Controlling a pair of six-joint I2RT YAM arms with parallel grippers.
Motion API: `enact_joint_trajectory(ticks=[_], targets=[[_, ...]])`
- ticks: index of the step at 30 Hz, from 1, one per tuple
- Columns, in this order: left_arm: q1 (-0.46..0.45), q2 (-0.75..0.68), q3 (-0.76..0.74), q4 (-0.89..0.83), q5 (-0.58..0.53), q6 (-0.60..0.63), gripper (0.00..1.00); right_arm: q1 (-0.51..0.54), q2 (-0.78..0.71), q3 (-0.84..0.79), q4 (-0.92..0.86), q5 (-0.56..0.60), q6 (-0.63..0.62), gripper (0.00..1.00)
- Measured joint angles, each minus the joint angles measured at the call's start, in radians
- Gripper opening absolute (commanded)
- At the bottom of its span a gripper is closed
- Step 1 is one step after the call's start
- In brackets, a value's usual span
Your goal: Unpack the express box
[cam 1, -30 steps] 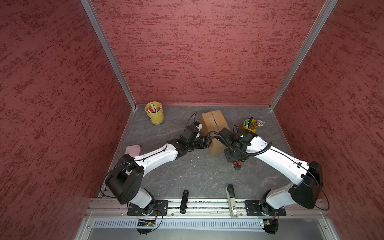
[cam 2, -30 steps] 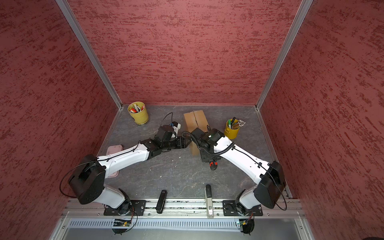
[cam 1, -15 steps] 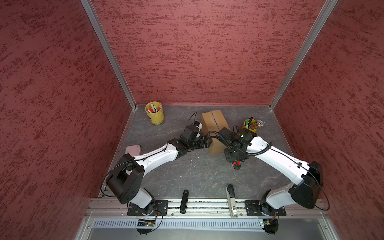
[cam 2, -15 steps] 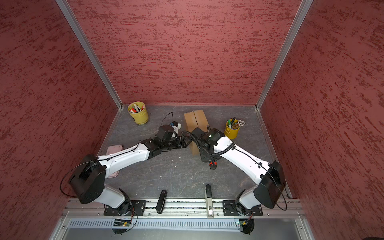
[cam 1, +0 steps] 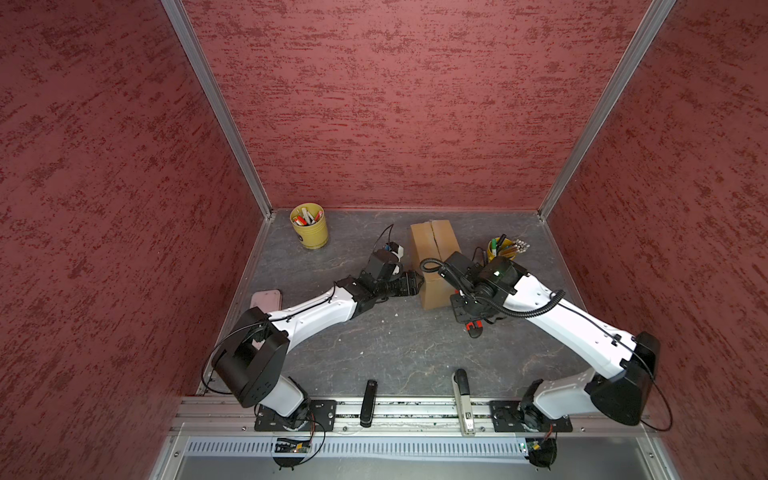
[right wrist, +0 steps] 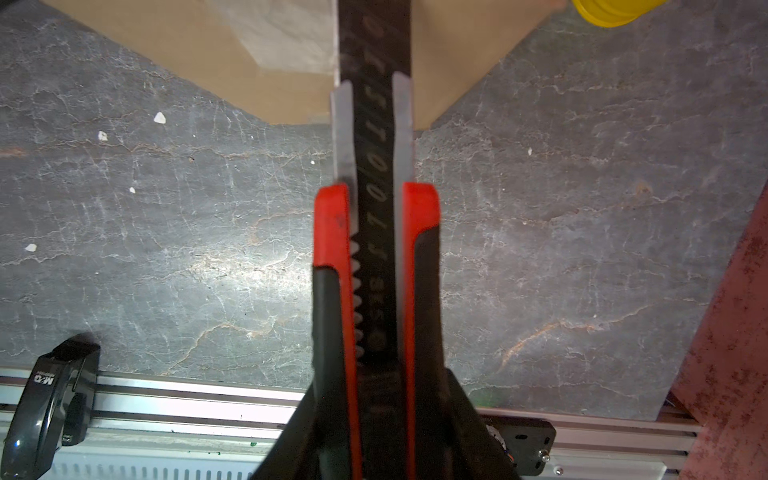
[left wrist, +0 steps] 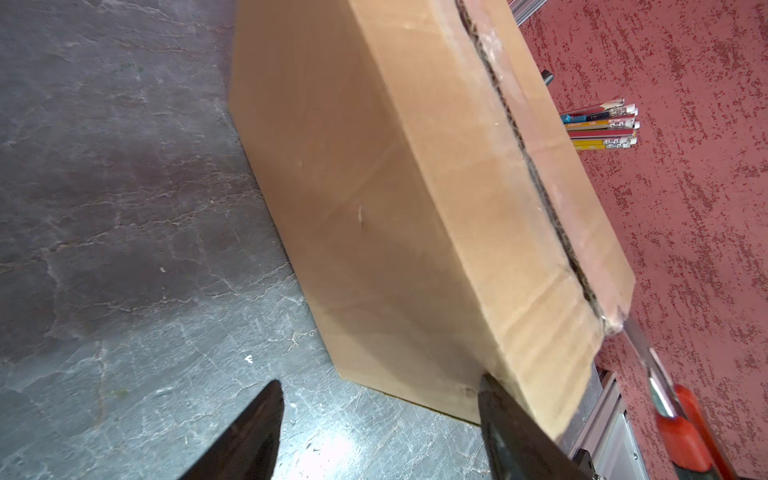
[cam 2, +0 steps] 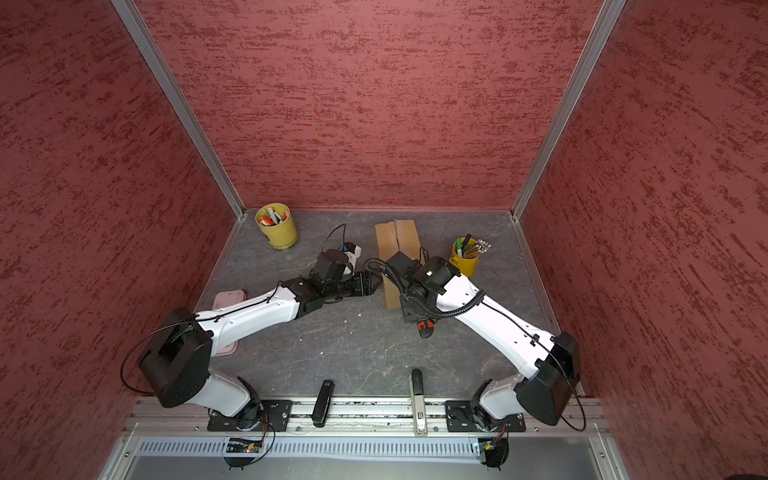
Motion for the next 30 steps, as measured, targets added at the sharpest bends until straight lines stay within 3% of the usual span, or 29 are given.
enact_joint_trajectory(ticks=[30], targets=[[0.0,-0.021,0.01,-0.03,0.007,0.023,0.79,0.027,-0.081,-0.116,0.037,-0.041,0.042,0.0]])
